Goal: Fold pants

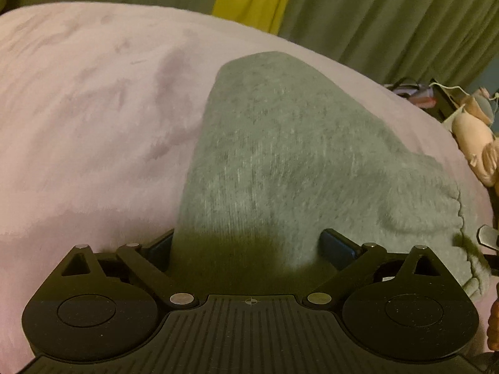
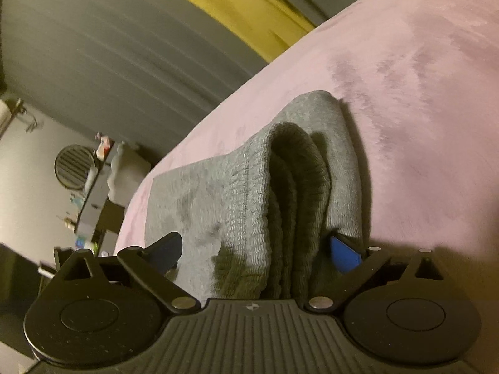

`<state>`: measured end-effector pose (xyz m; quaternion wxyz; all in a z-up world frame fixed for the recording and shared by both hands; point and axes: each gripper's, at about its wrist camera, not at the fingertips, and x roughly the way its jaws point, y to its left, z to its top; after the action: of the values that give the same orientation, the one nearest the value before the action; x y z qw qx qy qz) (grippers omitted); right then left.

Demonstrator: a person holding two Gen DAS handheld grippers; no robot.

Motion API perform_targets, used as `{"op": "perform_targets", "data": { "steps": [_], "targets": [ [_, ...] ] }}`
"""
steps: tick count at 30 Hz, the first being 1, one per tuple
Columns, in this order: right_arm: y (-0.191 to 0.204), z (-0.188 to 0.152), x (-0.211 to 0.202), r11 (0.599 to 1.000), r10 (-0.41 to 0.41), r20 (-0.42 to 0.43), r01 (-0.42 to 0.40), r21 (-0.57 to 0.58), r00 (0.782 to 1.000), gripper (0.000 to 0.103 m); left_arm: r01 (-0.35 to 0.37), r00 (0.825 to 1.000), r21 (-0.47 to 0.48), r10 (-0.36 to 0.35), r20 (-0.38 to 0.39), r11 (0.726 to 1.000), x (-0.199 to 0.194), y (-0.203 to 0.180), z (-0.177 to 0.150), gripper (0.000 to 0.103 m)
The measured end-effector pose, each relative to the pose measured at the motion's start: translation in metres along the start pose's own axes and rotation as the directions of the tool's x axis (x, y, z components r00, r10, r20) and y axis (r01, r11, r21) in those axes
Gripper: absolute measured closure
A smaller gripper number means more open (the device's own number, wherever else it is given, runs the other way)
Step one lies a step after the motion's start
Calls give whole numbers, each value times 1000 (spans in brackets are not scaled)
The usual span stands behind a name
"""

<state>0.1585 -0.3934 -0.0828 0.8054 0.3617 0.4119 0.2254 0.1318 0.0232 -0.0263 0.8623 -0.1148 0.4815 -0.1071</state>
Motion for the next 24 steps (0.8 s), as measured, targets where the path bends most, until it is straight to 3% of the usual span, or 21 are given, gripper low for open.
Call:
{"op": "perform_targets", "data": {
  "steps": [2, 4, 7, 9, 13, 17, 18, 19, 21, 24],
  "targets": [
    [4, -2, 0, 999, -2, 8, 2, -33, 1000, 10, 12, 999, 49, -14, 33, 999, -4, -3, -4, 16],
    [9, -6, -2, 993, -53, 5, 53, -106, 999, 45, 16, 998, 79, -20, 51, 997, -8, -4, -9, 23],
    [0, -2, -6, 998, -27, -5, 26, -65, 1000, 48, 37, 997, 62, -41, 65, 997, -11, 1, -12, 25],
    [1, 1, -3, 998, -37, -16, 36, -48, 999, 40, 29, 997, 74, -34, 70, 997, -8, 0, -12, 18],
    [19, 1, 12, 995, -45, -40, 41, -86, 998, 4, -11, 997, 133, 0, 79, 991, -3, -11, -16, 10],
    [39, -2, 25, 976, -144, -44, 135, -169, 989, 4, -30, 994, 179, 10, 109, 983, -7, -18, -21, 17],
    [41, -3, 25, 972, -164, -35, 155, -178, 986, 11, -29, 993, 189, 7, 119, 982, -9, -19, -23, 22],
    [43, -4, 22, 964, -197, -21, 190, -185, 980, 29, -30, 991, 196, 4, 130, 980, -12, -19, -25, 29],
    [40, -3, 14, 965, -203, -4, 199, -173, 979, 51, -22, 988, 201, -10, 155, 979, -19, -19, -28, 44],
    [31, 1, 4, 981, -169, 3, 168, -94, 986, 60, -3, 983, 169, -28, 183, 986, -29, -14, -27, 64]
  ]
}}
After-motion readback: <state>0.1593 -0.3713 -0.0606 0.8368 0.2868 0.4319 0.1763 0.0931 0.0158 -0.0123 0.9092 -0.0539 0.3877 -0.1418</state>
